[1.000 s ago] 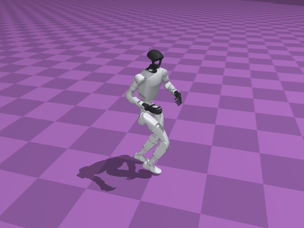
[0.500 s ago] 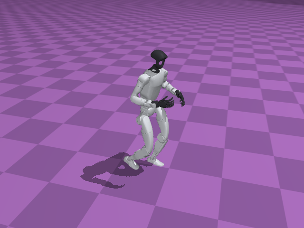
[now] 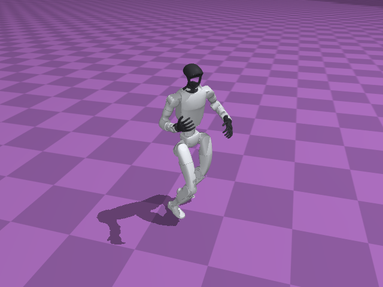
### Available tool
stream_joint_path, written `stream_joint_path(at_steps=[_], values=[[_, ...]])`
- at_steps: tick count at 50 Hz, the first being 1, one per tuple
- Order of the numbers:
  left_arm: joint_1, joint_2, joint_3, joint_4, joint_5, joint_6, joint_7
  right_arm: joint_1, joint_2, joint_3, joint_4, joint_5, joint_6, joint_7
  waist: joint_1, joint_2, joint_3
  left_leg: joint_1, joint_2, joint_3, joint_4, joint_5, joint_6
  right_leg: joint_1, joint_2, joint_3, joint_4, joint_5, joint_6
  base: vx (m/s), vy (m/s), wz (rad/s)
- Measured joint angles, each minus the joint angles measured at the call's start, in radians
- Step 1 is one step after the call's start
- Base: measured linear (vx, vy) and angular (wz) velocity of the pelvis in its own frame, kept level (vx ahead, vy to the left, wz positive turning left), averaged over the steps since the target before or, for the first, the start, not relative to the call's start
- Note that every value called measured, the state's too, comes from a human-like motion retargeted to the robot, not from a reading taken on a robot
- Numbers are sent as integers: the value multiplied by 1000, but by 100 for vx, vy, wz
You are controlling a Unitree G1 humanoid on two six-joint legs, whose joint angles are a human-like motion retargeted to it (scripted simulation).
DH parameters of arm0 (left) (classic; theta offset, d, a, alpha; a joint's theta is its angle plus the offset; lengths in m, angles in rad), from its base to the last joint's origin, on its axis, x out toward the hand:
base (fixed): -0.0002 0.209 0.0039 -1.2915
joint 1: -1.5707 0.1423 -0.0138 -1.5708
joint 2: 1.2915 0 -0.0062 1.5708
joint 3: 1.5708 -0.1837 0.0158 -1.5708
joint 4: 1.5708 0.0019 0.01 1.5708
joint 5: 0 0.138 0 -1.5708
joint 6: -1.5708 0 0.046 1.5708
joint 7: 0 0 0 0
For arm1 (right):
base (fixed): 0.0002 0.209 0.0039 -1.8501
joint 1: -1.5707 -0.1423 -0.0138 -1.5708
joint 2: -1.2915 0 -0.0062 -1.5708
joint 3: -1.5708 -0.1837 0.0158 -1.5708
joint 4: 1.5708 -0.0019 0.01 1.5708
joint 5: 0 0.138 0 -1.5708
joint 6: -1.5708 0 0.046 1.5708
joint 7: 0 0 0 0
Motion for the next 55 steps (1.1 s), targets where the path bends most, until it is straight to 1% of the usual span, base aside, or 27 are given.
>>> stream_joint_path(at_steps=[2,3,5,7,9,15,17,20,22,23,25,27,30,33,35,37,40,48,50,52,53,55], values=[[-10,20,-20,21,16,6,-16,-26,-13,11,-23,-24,4,12,-2,-27,9,59,-51,2,-127,34,9,-41,-43,9,44,65,20,-18,8,-48],[-5,27,-31,24,25,9,-22,-34,-27,21,-36,-36,5,22,-1,-41,16,61,-57,9,-116,30,8,-55,-67,13,66,85,21,-18,4,-50],[-42,58,-47,48,45,15,-30,-98,-65,41,-72,-81,14,35,9,-41,9,107,-78,0,-272,84,16,-106,-85,6,58,121,13,-12,3,-42],[-42,84,-66,52,64,17,-35,-142,-124,57,-115,-117,13,52,12,-77,13,105,-84,0,-249,91,11,-118,-110,41,61,132,26,-13,-5,-16],[-58,123,-73,59,81,17,-33,-221,-196,62,-165,-162,13,55,14,-94,10,100,-75,-17,-249,90,8,-129,-115,64,37,151,43,-6,-9,6],[-99,200,-55,78,99,5,3,-490,-441,12,-283,-269,9,-3,17,-140,-15,43,-7,-74,-158,75,-8,-121,-111,154,-49,257,90,1,-22,27],[-120,207,-31,84,96,0,32,-591,-510,-8,-289,-303,10,-49,24,-123,-25,-4,56,-103,-90,50,-15,-106,-80,149,-95,307,101,7,-35,33],[-99,202,2,92,97,2,63,-655,-559,-42,-299,-348,10,-88,43,-150,-40,-68,116,-147,61,21,-31,-73,-52,159,-105,333,110,6,-45,25],[-77,205,41,96,98,7,83,-695,-565,-52,-291,-385,18,-123,72,-125,-51,-126,210,-205,180,-4,-58,-38,7,102,-141,333,98,10,-47,-5],[-60,197,55,101,100,12,92,-701,-564,-55,-291,-397,20,-131,88,-126,-53,-151,239,-228,240,-1,-73,-28,28,87,-137,315,86,9,-49,-21],[-15,195,106,99,107,28,104,-726,-550,-54,-281,-428,30,-150,130,-74,-65,-207,378,-284,356,6,-121,24,122,-4,-200,273,34,13,-48,-38],[31,179,148,98,121,48,110,-739,-542,-48,-280,-459,38,-157,176,-38,-67,-256,499,-317,460,58,-157,68,196,-72,-235,217,-23,13,-46,-32],[101,146,207,93,147,81,112,-753,-530,-35,-285,-504,50,-157,246,27,-60,-329,685,-368,594,157,-187,152,314,-154,-313,153,-106,14,-40,-20],[159,100,242,98,173,111,101,-759,-528,-28,-288,-549,54,-167,317,91,-42,-388,807,-429,687,262,-212,240,420,-189,-402,127,-167,15,-32,-9],[188,71,251,107,191,126,90,-762,-530,-31,-286,-572,52,-180,354,126,-32,-421,856,-457,726,310,-221,295,469,-202,-461,123,-194,15,-26,12],[210,45,253,120,202,138,74,-762,-535,-38,-278,-591,46,-195,382,154,-24,-446,882,-467,742,339,-222,348,499,-211,-528,132,-209,14,-21,26],[238,13,250,142,210,151,43,-759,-547,-52,-262,-604,37,-211,408,185,-24,-466,901,-454,731,348,-215,413,520,-224,-627,157,-214,12,-16,35],[261,-14,245,198,179,153,9,-754,-604,-80,-201,-608,15,-249,430,235,-60,-469,925,-359,619,354,-183,528,522,-260,-890,262,-196,6,-9,28],[264,-17,245,209,169,150,15,-754,-613,-78,-191,-604,12,-253,434,253,-66,-466,939,-344,602,350,-179,533,529,-268,-909,275,-192,0,0,0],[258,-19,239,224,156,145,24,-762,-628,-71,-169,-596,6,-259,427,248,-77,-461,920,-319,576,345,-175,548,514,-273,-967,300,-185,0,0,0],[261,-23,239,226,152,144,30,-759,-628,-69,-165,-594,6,-260,429,260,-77,-460,930,-319,574,345,-175,546,521,-275,-963,304,-184,0,0,0],[254,-26,236,235,139,139,45,-765,-640,-62,-138,-585,-1,-264,417,247,-87,-452,899,-296,551,341,-174,554,497,-278,-1005,318,-177,0,0,0]])
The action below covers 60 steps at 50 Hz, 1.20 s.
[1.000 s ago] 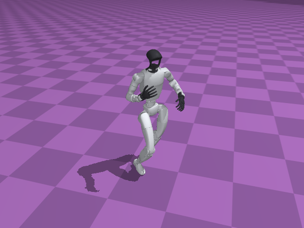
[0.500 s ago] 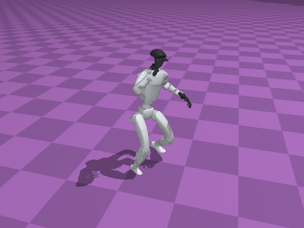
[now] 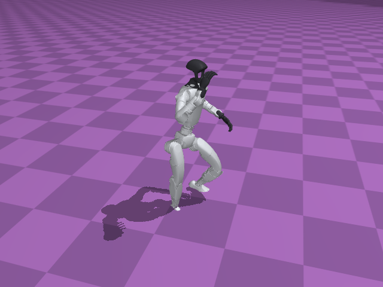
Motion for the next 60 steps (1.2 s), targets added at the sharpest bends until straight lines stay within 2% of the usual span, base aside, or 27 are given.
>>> stream_joint_path(at_steps=[5,7,11,13,15,17,18,20,22,23,25,27,28,30,32,33,36,39,41,43,46,53,60], values=[[-2,-22,10,-24,-15,-14,54,37,11,21,33,16,-3,3,-6,38,1,11,4,-11,0,-19,-20,-20,14,1,35,2,6,-2,3,-14],[-27,-20,11,-44,-22,-20,84,46,21,41,51,25,-9,9,-35,7,2,29,-67,0,-20,-32,-30,-31,-31,-3,39,-8,14,-1,7,3],[-81,-29,-4,-96,-33,-37,132,95,60,100,53,42,-10,31,-48,39,12,54,-78,-42,1,-79,-79,-72,-13,3,125,-31,14,-4,9,-34],[-135,-23,-21,-117,-44,-45,160,106,78,137,70,58,-9,51,-80,9,22,86,-131,-17,-14,-99,-78,-95,-60,-1,167,-61,22,0,11,10],[-172,-27,-37,-151,-51,-59,177,140,105,179,78,70,-5,68,-97,26,33,98,-116,-19,2,-123,-77,-123,-57,-8,230,-77,22,-5,12,0],[-246,-19,-55,-182,-72,-69,201,151,125,224,112,96,1,101,-133,-4,35,136,-165,30,-38,-157,-62,-144,-112,-13,262,-106,34,0,13,14],[-272,-21,-61,-205,-79,-77,209,172,139,247,122,103,5,112,-142,5,38,141,-157,33,-37,-173,-61,-158,-112,-17,291,-113,35,-2,14,11],[-356,-14,-75,-244,-105,-89,229,196,162,287,166,122,12,149,-179,-25,37,176,-216,82,-96,-199,-42,-180,-175,-23,318,-135,50,-1,16,22],[-426,-13,-82,-293,-120,-105,244,249,191,326,202,137,24,179,-202,-15,40,187,-226,100,-113,-231,-36,-209,-195,-29,369,-150,56,-2,17,19],[-480,-6,-87,-314,-133,-110,256,268,203,336,228,150,27,202,-221,-35,35,205,-273,127,-161,-237,-24,-222,-239,-30,379,-161,66,0,18,32],[-558,0,-84,-365,-141,-127,278,329,231,366,263,161,37,227,-247,-27,39,212,-293,146,-173,-268,-14,-251,-268,-31,432,-176,75,-2,19,28],[-671,20,-84,-399,-134,-135,316,390,258,364,302,172,47,266,-284,-63,28,241,-389,192,-265,-273,13,-283,-356,-22,464,-197,95,-2,21,40],[-702,24,-76,-420,-127,-142,328,427,271,376,317,171,54,274,-295,-54,33,238,-389,197,-247,-288,19,-298,-365,-17,501,-201,97,-5,22,31],[-832,51,-74,-435,-97,-139,375,495,297,353,341,168,68,319,-333,-97,18,277,-506,240,-371,-282,51,-329,-462,2,524,-225,118,0,24,47],[-902,67,-61,-451,-69,-138,399,565,318,358,363,158,86,344,-358,-99,22,283,-540,257,-368,-293,69,-356,-503,26,584,-231,128,-4,24,31],[-973,84,-69,-438,-45,-126,420,596,328,339,364,146,98,371,-375,-126,12,314,-613,275,-457,-277,88,-369,-557,41,587,-240,141,0,25,38],[-1065,111,-63,-432,-2,-106,444,678,348,334,387,118,123,412,-412,-140,17,331,-677,301,-466,-291,113,-403,-626,79,659,-242,153,-6,23,11],[-1197,143,-99,-361,40,-72,473,738,374,294,392,85,148,451,-438,-186,13,411,-810,328,-648,-236,149,-424,-734,103,679,-231,165,1,22,11],[-1213,151,-101,-338,54,-58,481,770,386,289,403,72,152,452,-451,-200,21,420,-836,346,-632,-241,158,-440,-781,109,732,-221,161,-9,16,-22],[-1292,176,-131,-260,66,-43,508,782,398,268,405,54,153,448,-455,-212,18,490,-904,347,-788,-194,177,-430,-820,93,715,-212,158,5,16,-18],[-1313,191,-144,-212,83,-27,529,805,408,255,414,35,151,432,-463,-242,28,526,-949,363,-816,-170,187,-438,-876,110,759,-200,163,-6,10,-20],[-1397,255,-184,-126,122,-15,587,809,411,241,425,0,137,383,-465,-266,35,594,-1014,363,-923,-132,209,-429,-909,128,754,-191,190,0,5,-11],[-1404,315,-251,-157,122,-58,548,808,419,239,426,23,128,378,-449,-287,48,647,-1042,357,-1028,-71,218,-432,-908,142,749,-160,210,0,0,0]])
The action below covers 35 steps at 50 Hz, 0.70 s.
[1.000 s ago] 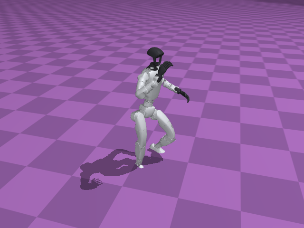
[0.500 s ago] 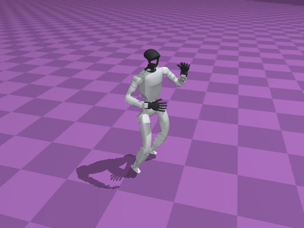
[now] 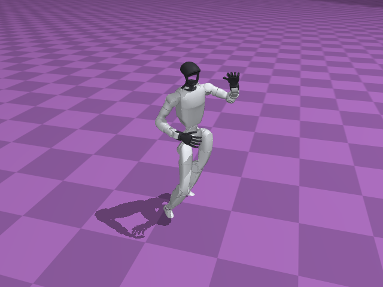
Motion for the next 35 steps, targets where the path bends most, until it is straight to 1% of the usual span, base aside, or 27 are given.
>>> stream_joint_path(at_steps=[3,7,11,14,18,22,24,27,30,33,35], values=[[53,25,-47,-45,-29,-32,-66,-9,4,-3,-30,33,-8,10,12,-10,8,20,-4,-6,-43,28,3,-2,6,1,2,22,5,0,0,0],[186,54,-119,-105,-92,-69,-191,-58,14,-17,-127,94,-26,19,35,-26,17,42,1,-13,-94,67,4,-3,21,-4,4,61,10,0,0,0],[389,72,-177,-132,-160,-84,-331,-144,27,-46,-248,162,-53,-6,75,-48,23,54,16,-18,-135,99,5,-5,47,-10,-4,106,17,0,0,0],[580,63,-177,-111,-201,-74,-409,-238,27,-101,-351,204,-89,-65,116,-73,22,57,30,-23,-157,117,5,-7,74,-8,-16,135,25,-1,-6,-11],[874,24,-99,-32,-234,-52,-452,-398,-28,-233,-482,225,-150,-218,179,-108,16,52,52,-28,-161,127,2,-5,110,6,-33,159,37,-1,-7,-7],[1158,-45,27,65,-254,-35,-443,-592,-160,-369,-555,192,-194,-407,240,-138,9,48,71,-32,-159,131,-4,4,138,14,-48,159,42,0,-8,1],[1272,-86,85,104,-265,-32,-432,-689,-233,-407,-558,164,-207,-497,267,-149,9,45,80,-34,-153,130,-7,11,147,14,-54,154,40,1,-9,8],[1399,-146,150,150,-290,-30,-420,-819,-323,-425,-539,138,-221,-608,298,-162,16,41,92,-34,-134,124,-11,23,153,12,-56,142,35,0,-10,13],[1477,-197,192,174,-322,-29,-412,-922,-385,-413,-505,132,-231,-684,316,-171,28,34,99,-36,-103,110,-16,35,151,9,-51,122,29,1,-9,17],[1511,-240,214,177,-348,-30,-411,-974,-418,-386,-477,133,-231,-714,319,-179,43,26,101,-33,-56,102,-20,42,134,11,-29,101,22,1,-9,16],[1511,-257,236,162,-366,-31,-412,-1011,-438,-363,-455,135,-229,-722,311,-172,46,12,117,-39,-13,69,-21,63,138,-8,-40,82,18,6,-7,19]])
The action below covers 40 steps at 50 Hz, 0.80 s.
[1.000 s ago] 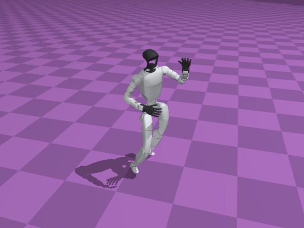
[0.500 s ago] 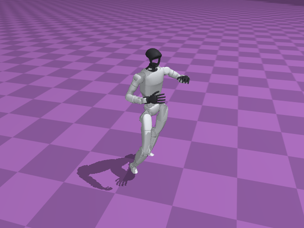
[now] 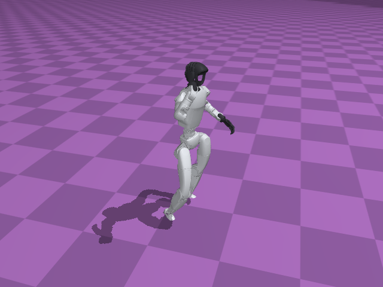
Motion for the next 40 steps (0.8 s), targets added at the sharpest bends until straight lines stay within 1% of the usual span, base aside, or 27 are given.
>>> stream_joint_path(at_steps=[2,7,11,15,16,17,20,22,23,25,27,30,32,35,37,40], values=[[-9,-15,11,-20,-4,0,0,-8,-10,22,6,-2,5,9,-12,5,7,-13,11,2,53,-19,-1,10,-7,-7,11,-13,-7,3,-7,16],[-62,-25,44,-78,16,10,5,-11,-26,60,4,-34,35,57,-54,40,15,-69,73,-4,228,-108,-7,53,8,-51,12,-48,-23,3,-6,13],[-120,-18,60,-105,57,31,16,5,-8,71,-26,-75,70,101,-84,88,14,-131,154,-19,386,-192,-18,87,56,-100,0,-68,-43,1,-1,2],[-168,-14,61,-106,98,52,28,26,28,74,-62,-115,105,134,-102,142,11,-189,244,-38,528,-257,-33,109,117,-142,-9,-74,-67,0,0,0],[-190,-9,58,-96,111,59,33,27,43,69,-76,-130,122,141,-96,189,-5,-218,309,-50,561,-282,-43,128,185,-174,-70,-53,-82,5,-3,-27],[-204,-7,55,-90,122,63,37,30,56,66,-86,-142,134,147,-92,223,-14,-240,358,-59,597,-300,-51,139,230,-196,-103,-39,-94,-1,-3,-29],[-212,-12,47,-88,146,68,46,41,79,67,-99,-167,146,153,-91,251,-9,-267,403,-73,684,-328,-62,136,250,-203,-66,-47,-106,-4,-2,-6],[-239,-7,43,-74,165,72,58,33,96,61,-107,-196,163,153,-82,294,-27,-284,456,-90,684,-340,-70,161,316,-231,-147,-19,-121,3,0,-5],[-239,-9,40,-73,172,72,62,37,101,62,-110,-202,166,153,-80,301,-23,-290,469,-95,710,-344,-74,160,318,-232,-129,-19,-125,0,0,0],[-244,-11,37,-72,188,74,71,39,109,63,-117,-218,171,154,-76,313,-20,-301,487,-106,745,-358,-77,159,326,-235,-109,-24,-132,-3,-1,3],[-271,-5,31,-61,202,76,84,25,111,67,-121,-238,179,154,-70,325,-31,-300,497,-115,717,-357,-79,178,351,-249,-160,-10,-140,0,0,0],[-278,-5,23,-60,217,76,96,19,106,87,-130,-249,182,160,-59,329,-22,-313,512,-133,768,-370,-83,173,349,-249,-111,-18,-151,-1,0,15],[-310,1,14,-49,227,77,106,-19,88,117,-115,-248,186,164,-54,324,-30,-307,496,-140,727,-363,-80,181,349,-253,-135,-14,-156,4,0,34],[-319,7,6,-49,237,76,113,-32,74,154,-108,-237,187,173,-41,320,-21,-321,501,-163,774,-372,-84,174,340,-252,-80,-26,-169,-1,-2,35],[-350,17,2,-41,235,79,118,-78,50,189,-68,-217,184,176,-37,311,-29,-320,479,-175,733,-362,-80,177,335,-255,-96,-29,-175,5,-3,48],[-348,29,10,-44,237,78,125,-86,31,220,-42,-189,184,181,-17,308,-19,-342,480,-205,782,-367,-85,172,327,-256,-49,-45,-186,0,-5,45]])
